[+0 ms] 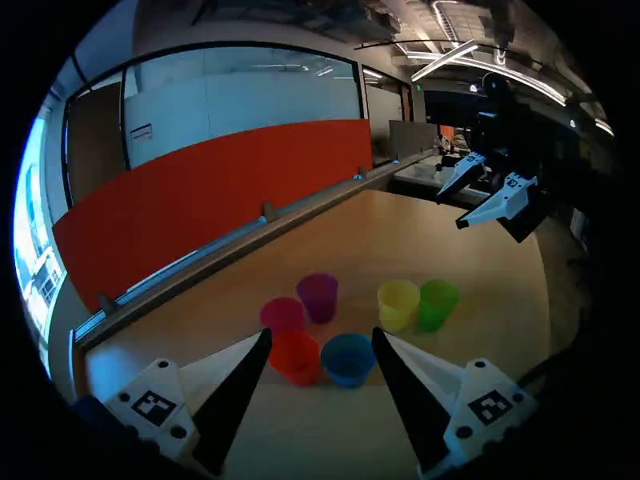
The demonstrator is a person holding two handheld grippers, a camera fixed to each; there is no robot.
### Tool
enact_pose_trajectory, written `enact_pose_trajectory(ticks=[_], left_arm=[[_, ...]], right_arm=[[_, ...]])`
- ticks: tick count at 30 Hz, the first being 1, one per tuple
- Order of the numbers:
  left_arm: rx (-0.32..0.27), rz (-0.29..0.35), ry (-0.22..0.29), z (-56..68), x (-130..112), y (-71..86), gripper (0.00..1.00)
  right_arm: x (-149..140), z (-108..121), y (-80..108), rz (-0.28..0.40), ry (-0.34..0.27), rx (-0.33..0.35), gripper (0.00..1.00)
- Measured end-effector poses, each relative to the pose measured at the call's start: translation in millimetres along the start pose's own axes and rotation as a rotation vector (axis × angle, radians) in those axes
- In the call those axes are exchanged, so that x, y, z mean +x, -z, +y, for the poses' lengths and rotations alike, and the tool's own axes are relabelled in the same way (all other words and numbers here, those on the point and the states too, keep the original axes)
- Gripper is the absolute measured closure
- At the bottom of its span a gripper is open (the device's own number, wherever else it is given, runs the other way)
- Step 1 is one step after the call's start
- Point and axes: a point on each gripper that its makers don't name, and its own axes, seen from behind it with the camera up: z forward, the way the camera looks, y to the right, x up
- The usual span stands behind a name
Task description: Pour water
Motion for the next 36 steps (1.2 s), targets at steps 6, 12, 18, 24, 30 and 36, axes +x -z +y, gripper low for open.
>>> enact_pose_trajectory(ticks=[6,12,18,24,30,36], left_arm=[[-0.028,-0.03,-0.003,6.9,-18,-11.2,0.07],[-0.066,-0.062,-0.025,16.7,-34,-18.8,0.08],[-0.098,-0.104,-0.051,23.5,-46,-25.8,0.07],[-0.12,-0.139,-0.058,26.4,-58,-34.1,0.08],[-0.135,-0.159,-0.063,30.4,-67,-44.5,0.07],[-0.136,-0.182,-0.075,31.4,-76,-53.5,0.07]], right_arm=[[-18,-4,-11.7,-0.029,0.016,0.017,0.0],[-31,-7,-19.0,-0.054,0.03,0.035,0.0],[-40,-10,-23.8,-0.074,0.038,0.051,0.0],[-47,-15,-27.0,-0.088,0.047,0.067,0.0],[-58,-18,-29.7,-0.104,0.056,0.076,0.0],[-63,-19,-32.0,-0.109,0.053,0.086,0.0]])
